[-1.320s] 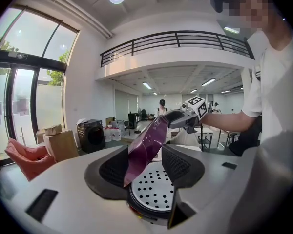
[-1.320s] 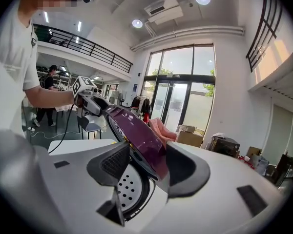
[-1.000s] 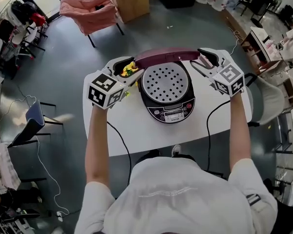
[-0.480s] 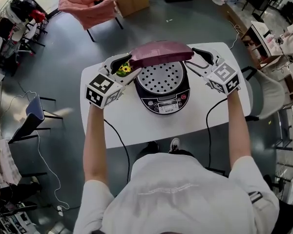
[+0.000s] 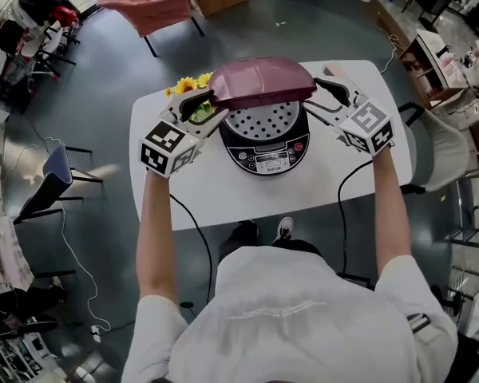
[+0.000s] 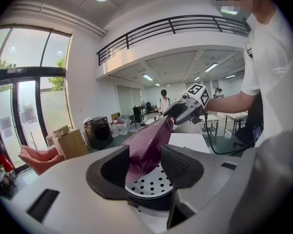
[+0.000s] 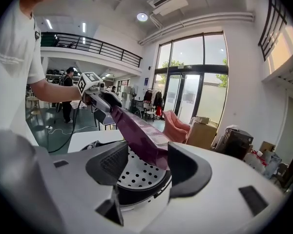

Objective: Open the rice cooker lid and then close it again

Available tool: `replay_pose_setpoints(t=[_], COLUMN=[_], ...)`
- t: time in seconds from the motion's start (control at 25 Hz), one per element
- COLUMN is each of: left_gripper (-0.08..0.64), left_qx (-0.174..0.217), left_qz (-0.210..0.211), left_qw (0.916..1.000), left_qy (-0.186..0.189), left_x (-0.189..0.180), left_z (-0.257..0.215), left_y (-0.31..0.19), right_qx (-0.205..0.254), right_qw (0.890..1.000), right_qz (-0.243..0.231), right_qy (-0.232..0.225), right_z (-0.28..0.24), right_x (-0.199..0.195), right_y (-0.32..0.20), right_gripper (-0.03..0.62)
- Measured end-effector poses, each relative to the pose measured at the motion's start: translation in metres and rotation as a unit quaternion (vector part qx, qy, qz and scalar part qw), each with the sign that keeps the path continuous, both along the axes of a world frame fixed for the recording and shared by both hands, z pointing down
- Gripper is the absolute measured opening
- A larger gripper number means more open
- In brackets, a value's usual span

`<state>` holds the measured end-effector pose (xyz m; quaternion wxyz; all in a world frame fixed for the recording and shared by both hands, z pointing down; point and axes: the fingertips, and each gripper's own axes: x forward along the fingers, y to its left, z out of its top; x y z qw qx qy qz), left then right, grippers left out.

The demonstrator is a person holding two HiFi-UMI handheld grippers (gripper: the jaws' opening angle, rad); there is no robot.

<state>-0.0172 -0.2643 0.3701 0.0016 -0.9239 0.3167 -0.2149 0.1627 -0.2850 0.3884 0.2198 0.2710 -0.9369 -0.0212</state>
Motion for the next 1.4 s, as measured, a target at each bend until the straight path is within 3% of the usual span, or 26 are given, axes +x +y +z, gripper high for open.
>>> replay_pose_setpoints(t=[0.24, 1.08, 1.4], left_gripper=[0.210, 0.223, 0.252], left_qx=[-0.023, -0.053, -0.091], left_qz=[-0.018, -0.039, -0.038], left_qw=[0.9993, 0.9977, 0.9945], left_qy=[0.024, -0.013, 0.034], left_x=[-0.002, 0.007, 0.009], left_z=[0.011, 0.068, 0.077], left_y=[0.007, 0.036, 0.040], right_qx=[0.001, -0.051, -0.078], right_qw=[1.000, 0.998, 0.996], right_qz=[-0.001, -0.035, -0.032], right_qy=[0.000, 0.020, 0.010], right_z=[0.013, 0.067, 0.078], right_x=[-0.002, -0.001, 0.001], right_y=[0.009, 0.045, 0.046], right_gripper=[0.250, 0.308, 0.327])
